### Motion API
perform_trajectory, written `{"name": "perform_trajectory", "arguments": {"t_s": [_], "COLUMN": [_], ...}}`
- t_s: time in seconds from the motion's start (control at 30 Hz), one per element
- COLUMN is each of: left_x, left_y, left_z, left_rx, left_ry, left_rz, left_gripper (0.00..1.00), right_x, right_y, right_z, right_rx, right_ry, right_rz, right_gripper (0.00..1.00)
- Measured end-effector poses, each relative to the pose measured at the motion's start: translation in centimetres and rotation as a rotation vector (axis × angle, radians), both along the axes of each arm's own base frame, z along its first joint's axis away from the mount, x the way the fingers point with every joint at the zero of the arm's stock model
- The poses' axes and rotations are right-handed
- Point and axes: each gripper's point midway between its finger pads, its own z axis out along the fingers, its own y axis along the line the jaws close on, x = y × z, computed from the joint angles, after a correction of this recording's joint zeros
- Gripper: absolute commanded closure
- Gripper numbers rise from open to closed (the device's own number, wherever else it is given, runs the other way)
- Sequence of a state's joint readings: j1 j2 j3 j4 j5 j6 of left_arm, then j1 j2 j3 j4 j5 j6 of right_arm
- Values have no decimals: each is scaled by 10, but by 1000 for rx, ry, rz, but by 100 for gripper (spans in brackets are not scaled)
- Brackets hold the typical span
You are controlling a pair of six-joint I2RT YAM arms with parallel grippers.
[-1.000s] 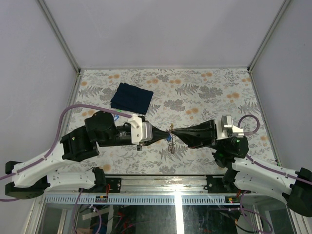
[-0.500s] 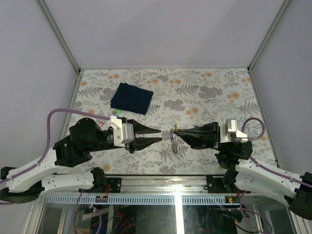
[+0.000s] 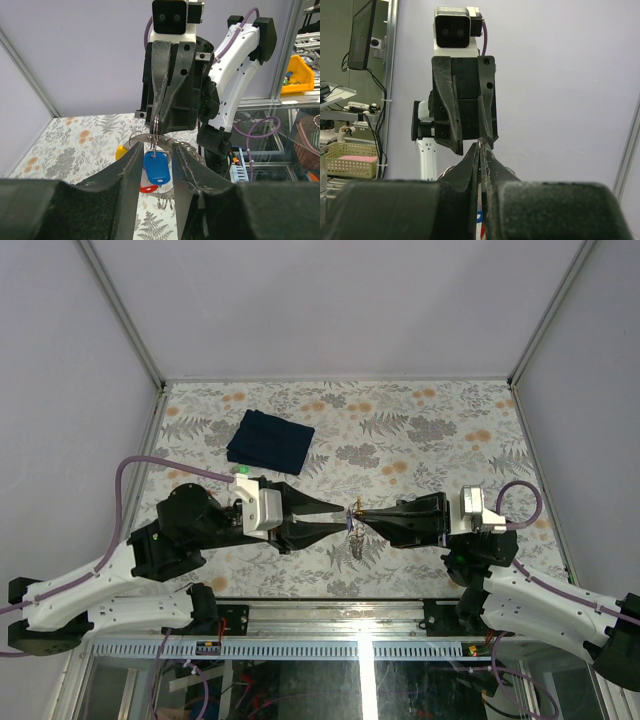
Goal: Put the keys on the keyring
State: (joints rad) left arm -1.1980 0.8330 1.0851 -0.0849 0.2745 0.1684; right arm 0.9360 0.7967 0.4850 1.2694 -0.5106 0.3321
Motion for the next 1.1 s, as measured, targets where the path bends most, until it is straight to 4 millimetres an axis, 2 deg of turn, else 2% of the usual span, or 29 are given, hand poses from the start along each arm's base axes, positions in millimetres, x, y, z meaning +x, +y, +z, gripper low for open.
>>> {"name": "perform_trajectory", "arguments": {"t_s": [0.3, 0.7, 1.1], "left_x": [-1, -1, -1], "left_y": [-4, -15, -19], "left_z": [6, -3, -7], "left_rx": [-29, -11, 2], "left_ry": [-8, 5, 8], "left_rz": [-12, -35, -47], "left_gripper": [70, 76, 88], "right_x": [-3, -7, -10], "right_y": [0, -1, 0], "right_z": [1, 3, 3], "right_rx": [-3, -2, -11], "right_ry": [-10, -17, -29], "right_rz": [15, 34, 46], "right_gripper": [100, 100, 100]}}
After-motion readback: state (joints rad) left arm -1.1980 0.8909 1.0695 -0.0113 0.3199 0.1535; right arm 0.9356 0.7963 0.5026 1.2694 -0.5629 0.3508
